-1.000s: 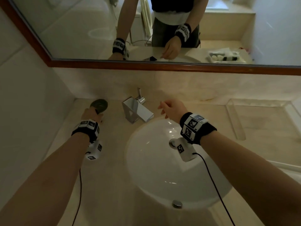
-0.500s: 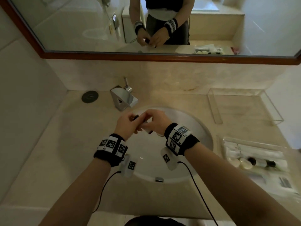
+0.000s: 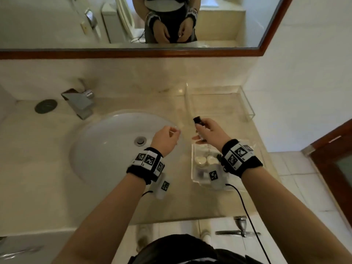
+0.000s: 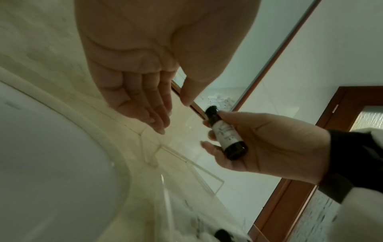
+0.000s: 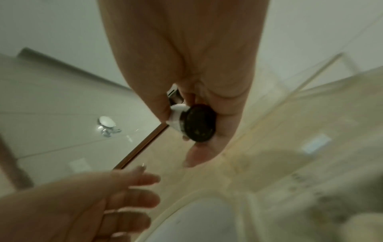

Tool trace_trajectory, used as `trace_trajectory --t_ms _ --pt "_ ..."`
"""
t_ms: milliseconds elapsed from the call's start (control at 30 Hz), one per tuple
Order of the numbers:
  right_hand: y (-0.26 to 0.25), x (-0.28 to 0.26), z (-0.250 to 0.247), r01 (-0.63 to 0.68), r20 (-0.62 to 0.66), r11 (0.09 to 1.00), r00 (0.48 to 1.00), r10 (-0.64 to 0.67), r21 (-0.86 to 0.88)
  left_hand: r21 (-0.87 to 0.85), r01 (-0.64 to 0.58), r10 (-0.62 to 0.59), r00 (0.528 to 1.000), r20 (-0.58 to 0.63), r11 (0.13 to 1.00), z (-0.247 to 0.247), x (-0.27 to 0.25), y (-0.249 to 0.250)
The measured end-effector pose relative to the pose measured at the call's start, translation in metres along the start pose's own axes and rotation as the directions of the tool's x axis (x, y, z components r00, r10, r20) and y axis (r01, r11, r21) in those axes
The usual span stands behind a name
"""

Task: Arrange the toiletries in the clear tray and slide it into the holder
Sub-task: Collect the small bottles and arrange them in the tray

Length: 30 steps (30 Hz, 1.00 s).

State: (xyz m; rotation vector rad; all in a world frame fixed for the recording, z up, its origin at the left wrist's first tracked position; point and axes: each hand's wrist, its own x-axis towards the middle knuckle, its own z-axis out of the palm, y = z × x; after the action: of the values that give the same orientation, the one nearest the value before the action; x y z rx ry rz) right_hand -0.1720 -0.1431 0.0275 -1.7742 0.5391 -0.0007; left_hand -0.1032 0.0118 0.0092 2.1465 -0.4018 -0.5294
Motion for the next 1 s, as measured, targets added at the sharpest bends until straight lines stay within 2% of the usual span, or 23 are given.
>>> trace_trajectory --t_ms 133,267,433,533,633,733,1000 --pt "0.041 -0.013 -0.07 -0.07 -0.154 0.997 0.985 0.074 0.03 0.103 -0.014 0.008 0.998 0.062 0.995 0.056 -0.012 0.018" --pt "0.07 -0.024 -0.108 -0.135 -0.269 0.991 0.954 0.137 0.025 0.178 0.021 -0.047 0.988 0.145 0.984 0.102 -0.023 0.029" --pt "0.097 -0.029 -0.132 -0.198 -0.283 0.974 0.933 0.221 0.107 0.331 -0.052 -0.017 0.979 0.202 0.942 0.132 -0.021 0.03" --pt "0.108 -0.037 -0.143 -0.247 -0.226 0.958 0.934 0.275 0.144 0.415 -0.127 0.026 0.97 0.24 0.901 0.139 -0.018 0.03" --pt "0.112 -0.046 -0.144 -0.239 -0.11 0.968 0.963 0.247 0.08 0.443 -0.173 0.05 0.96 0.277 0.879 0.145 -0.016 0.03" --pt "0.116 -0.049 -0.138 -0.264 -0.011 0.964 0.964 0.265 0.036 0.443 -0.215 0.098 0.957 0.272 0.87 0.15 -0.009 0.03" --pt "0.123 -0.048 -0.125 -0.202 -0.055 0.939 0.979 0.194 -0.279 0.323 -0.24 0.143 0.944 0.297 0.915 0.153 0.004 0.027"
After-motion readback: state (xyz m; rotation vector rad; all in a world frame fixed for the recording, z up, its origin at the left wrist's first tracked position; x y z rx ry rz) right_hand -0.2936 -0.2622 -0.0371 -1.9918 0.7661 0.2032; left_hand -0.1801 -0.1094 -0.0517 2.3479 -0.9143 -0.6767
